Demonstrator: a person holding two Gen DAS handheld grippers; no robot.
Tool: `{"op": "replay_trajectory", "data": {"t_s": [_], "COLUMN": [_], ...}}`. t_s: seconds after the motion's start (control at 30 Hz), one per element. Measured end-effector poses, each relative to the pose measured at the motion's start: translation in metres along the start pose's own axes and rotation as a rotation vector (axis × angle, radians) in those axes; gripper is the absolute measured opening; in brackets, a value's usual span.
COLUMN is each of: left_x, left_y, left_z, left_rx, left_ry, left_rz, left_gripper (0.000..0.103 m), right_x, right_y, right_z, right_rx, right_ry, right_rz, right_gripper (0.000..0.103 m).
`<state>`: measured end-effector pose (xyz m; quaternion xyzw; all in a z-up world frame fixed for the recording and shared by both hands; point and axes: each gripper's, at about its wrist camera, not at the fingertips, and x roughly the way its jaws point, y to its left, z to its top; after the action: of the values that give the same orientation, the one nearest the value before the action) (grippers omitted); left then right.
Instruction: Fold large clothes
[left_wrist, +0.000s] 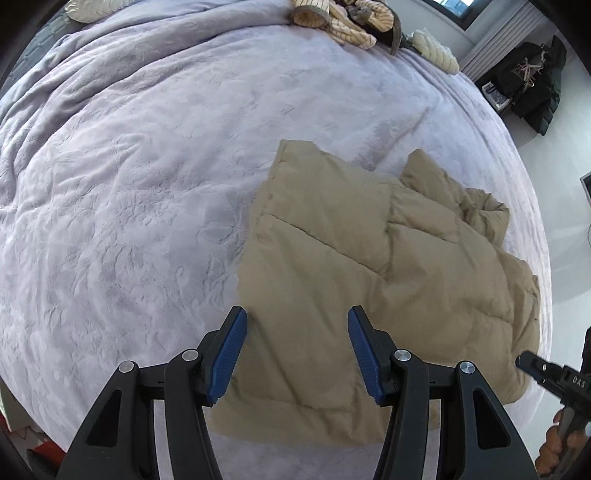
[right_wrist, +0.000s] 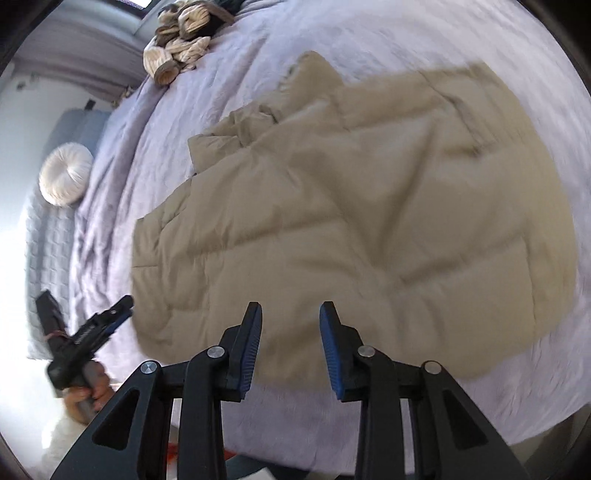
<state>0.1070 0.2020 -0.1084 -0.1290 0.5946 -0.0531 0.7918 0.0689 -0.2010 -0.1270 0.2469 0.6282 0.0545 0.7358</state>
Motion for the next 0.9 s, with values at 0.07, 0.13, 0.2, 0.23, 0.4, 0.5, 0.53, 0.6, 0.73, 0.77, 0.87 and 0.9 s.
{"op": "replay_trajectory", "data": {"t_s": [0.07,0.13,0.2,0.23,0.4,0.5,0.53,0.6,0.73,0.77,0.87,0.9], "left_x": [0.004,0.007,0.011,0.015,0.057,0.087,0.097,0.116,0.141,0.146,0.153,0.155], "left_y": [0.006,0.013,0.021,0.025,0.048,0.057,0.058,0.057,0.049,0.045,0.029,0.023], "left_z": [0.005,0.011,0.019,0.025,0.048,0.057,0.058,0.058,0.057,0.056,0.055,0.055], "left_rx": [0.0,-0.006,-0.007,-0.005,-0.039,-0.052,-0.048,-0.044,-0.004,0.013,0.089,0.117], "left_ry": [0.015,0.012,0.014,0.029,0.148,0.219,0.242,0.296,0.371,0.392,0.456,0.477], "left_rz": [-0.01,-0.043,-0.091,-0.12,-0.282,-0.397,-0.432,-0.513,-0.609,-0.631,-0.662,-0.668], "left_gripper": [0.071,0.081,0.081,0.081,0.081,0.081,0.081,0.081,0.081,0.081,0.081,0.081], "right_x": [0.007,0.014,0.021,0.025,0.051,0.067,0.071,0.08,0.096,0.1,0.115,0.12], "right_y": [0.015,0.028,0.04,0.043,0.049,0.047,0.046,0.041,0.033,0.03,0.018,0.012], "right_z": [0.007,0.015,0.023,0.028,0.053,0.068,0.071,0.078,0.085,0.088,0.092,0.093], "right_rx": [-0.021,-0.055,-0.077,-0.084,-0.081,-0.081,-0.077,-0.068,-0.053,-0.046,-0.002,0.027], "right_ry": [-0.006,-0.021,-0.034,-0.037,-0.062,-0.088,-0.091,-0.094,-0.086,-0.08,-0.059,-0.055], "right_rz": [-0.012,-0.032,-0.04,-0.042,-0.058,-0.067,-0.069,-0.071,-0.066,-0.064,-0.045,-0.028], "right_gripper": [0.036,0.036,0.036,0.035,0.03,0.029,0.028,0.026,0.021,0.019,0.008,0.006]}}
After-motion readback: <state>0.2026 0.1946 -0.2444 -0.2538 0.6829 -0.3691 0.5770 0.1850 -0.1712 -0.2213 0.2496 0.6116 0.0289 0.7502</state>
